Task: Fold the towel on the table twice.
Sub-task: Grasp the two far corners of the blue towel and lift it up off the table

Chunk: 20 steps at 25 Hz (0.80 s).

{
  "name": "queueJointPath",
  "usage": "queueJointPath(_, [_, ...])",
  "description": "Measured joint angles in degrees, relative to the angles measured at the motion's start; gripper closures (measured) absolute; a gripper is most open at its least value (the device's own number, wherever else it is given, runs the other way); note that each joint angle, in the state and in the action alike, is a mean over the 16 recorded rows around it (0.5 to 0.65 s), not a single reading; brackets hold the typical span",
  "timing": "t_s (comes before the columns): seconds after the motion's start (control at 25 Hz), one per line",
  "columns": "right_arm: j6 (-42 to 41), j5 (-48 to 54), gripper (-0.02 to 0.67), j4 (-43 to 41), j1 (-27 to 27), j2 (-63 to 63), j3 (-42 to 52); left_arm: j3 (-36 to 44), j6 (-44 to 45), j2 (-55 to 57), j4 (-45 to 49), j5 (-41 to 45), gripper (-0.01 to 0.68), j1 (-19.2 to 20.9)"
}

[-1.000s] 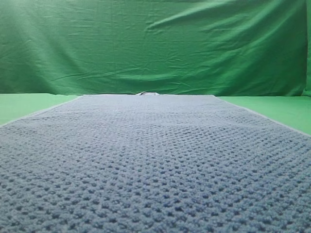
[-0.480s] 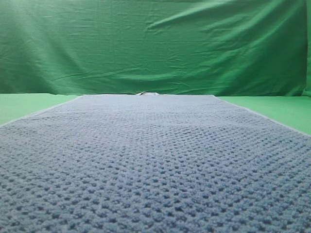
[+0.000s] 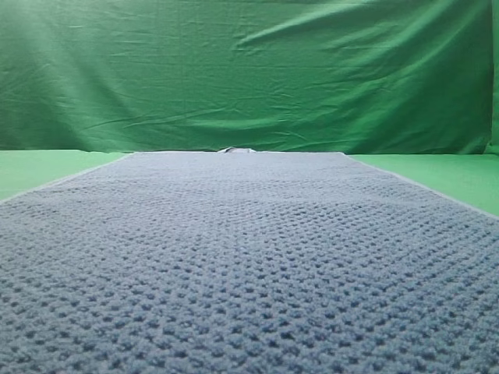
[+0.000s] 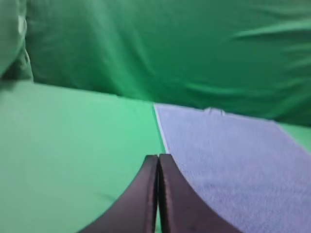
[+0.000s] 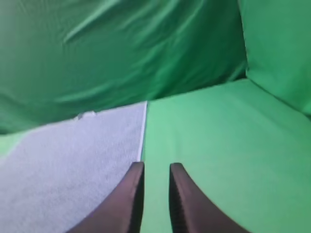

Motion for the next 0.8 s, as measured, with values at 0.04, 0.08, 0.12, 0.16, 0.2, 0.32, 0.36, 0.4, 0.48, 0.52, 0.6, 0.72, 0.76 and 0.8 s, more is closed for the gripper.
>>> queueJointPath(0.04, [0.0,-1.3,0.547,0.9,0.0,0.0,0.0,0.0,0.0,0.0,-0.7,-1.9,0.673,0.0])
queueJointPath(0.08, [0.1,-2.6,0.547,1.9,0.0,0.0,0.0,0.0,-0.1,0.0,-1.4,-3.8,0.673,0.0])
queueJointPath(0.12, [0.2,-4.0,0.547,2.8,0.0,0.0,0.0,0.0,-0.2,0.0,-2.0,-5.6,0.673,0.0])
queueJointPath(0.16, [0.3,-5.3,0.547,3.6,0.0,0.0,0.0,-0.1,-0.3,0.0,-2.5,-7.2,0.673,0.0])
queueJointPath(0.2, [0.4,-6.6,0.547,4.4,0.0,0.0,0.0,-0.2,-0.4,0.0,-2.9,-8.4,0.673,0.0])
queueJointPath(0.32, [0.5,-9.2,0.547,5.7,0.0,0.0,-0.8,-1.5,-0.8,0.2,-3.2,-9.7,0.673,0.0])
queueJointPath(0.36, [0.4,-9.6,0.547,5.9,0.0,0.1,-1.4,-2.2,-0.9,0.3,-3.2,-9.5,0.673,0.0])
queueJointPath(0.4, [0.1,-9.8,0.547,6.1,0.0,0.3,-2.2,-3.1,-0.9,0.6,-3.2,-8.9,0.673,0.0])
queueJointPath(0.48, [-0.6,-9.5,0.547,6.1,0.0,1.2,-4.0,-5.1,-1.1,1.6,-3.1,-7.0,0.673,0.0])
queueJointPath(0.52, [-1.0,-9.0,0.547,6.2,0.0,1.8,-5.2,-6.3,-1.2,2.2,-3.1,-5.8,0.673,0.0])
queueJointPath(0.6, [-1.8,-7.4,0.547,6.2,0.0,3.6,-7.8,-9.0,-1.4,3.9,-2.9,-3.0,0.673,0.0])
queueJointPath(0.72, [-3.2,-4.3,0.547,6.1,0.0,7.5,-12.5,-13.4,-1.6,6.8,-2.8,1.7,0.673,0.0])
queueJointPath(0.76, [-3.7,-3.2,0.547,6.2,0.0,8.9,-14.1,-14.9,-1.6,7.8,-2.9,3.1,0.673,0.0])
queueJointPath(0.8, [-4.3,-2.2,0.547,6.2,0.0,10.5,-15.7,-16.3,-1.6,8.9,-3.0,4.2,0.673,0.0])
